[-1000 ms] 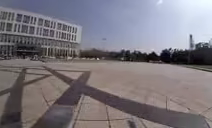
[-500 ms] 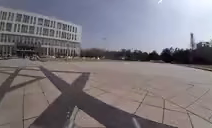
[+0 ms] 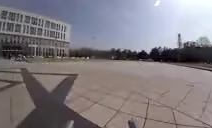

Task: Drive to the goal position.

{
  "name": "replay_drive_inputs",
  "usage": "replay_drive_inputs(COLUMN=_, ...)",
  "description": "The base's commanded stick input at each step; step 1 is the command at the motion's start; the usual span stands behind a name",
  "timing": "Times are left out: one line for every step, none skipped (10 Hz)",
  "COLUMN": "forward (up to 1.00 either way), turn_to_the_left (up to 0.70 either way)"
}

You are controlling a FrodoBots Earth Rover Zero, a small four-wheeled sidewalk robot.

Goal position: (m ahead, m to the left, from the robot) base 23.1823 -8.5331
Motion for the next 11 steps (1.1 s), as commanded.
replay_drive_inputs(forward=1.00, turn_to_the_left=0.00)
replay_drive_inputs(forward=1.00, turn_to_the_left=0.00)
replay_drive_inputs(forward=1.00, turn_to_the_left=0.00)
replay_drive_inputs(forward=1.00, turn_to_the_left=0.00)
replay_drive_inputs(forward=1.00, turn_to_the_left=0.00)
replay_drive_inputs(forward=1.00, turn_to_the_left=0.00)
replay_drive_inputs(forward=1.00, turn_to_the_left=0.00)
replay_drive_inputs(forward=1.00, turn_to_the_left=0.00)
replay_drive_inputs(forward=1.00, turn_to_the_left=0.00)
replay_drive_inputs(forward=1.00, turn_to_the_left=0.00)
replay_drive_inputs(forward=1.00, turn_to_the_left=0.00)
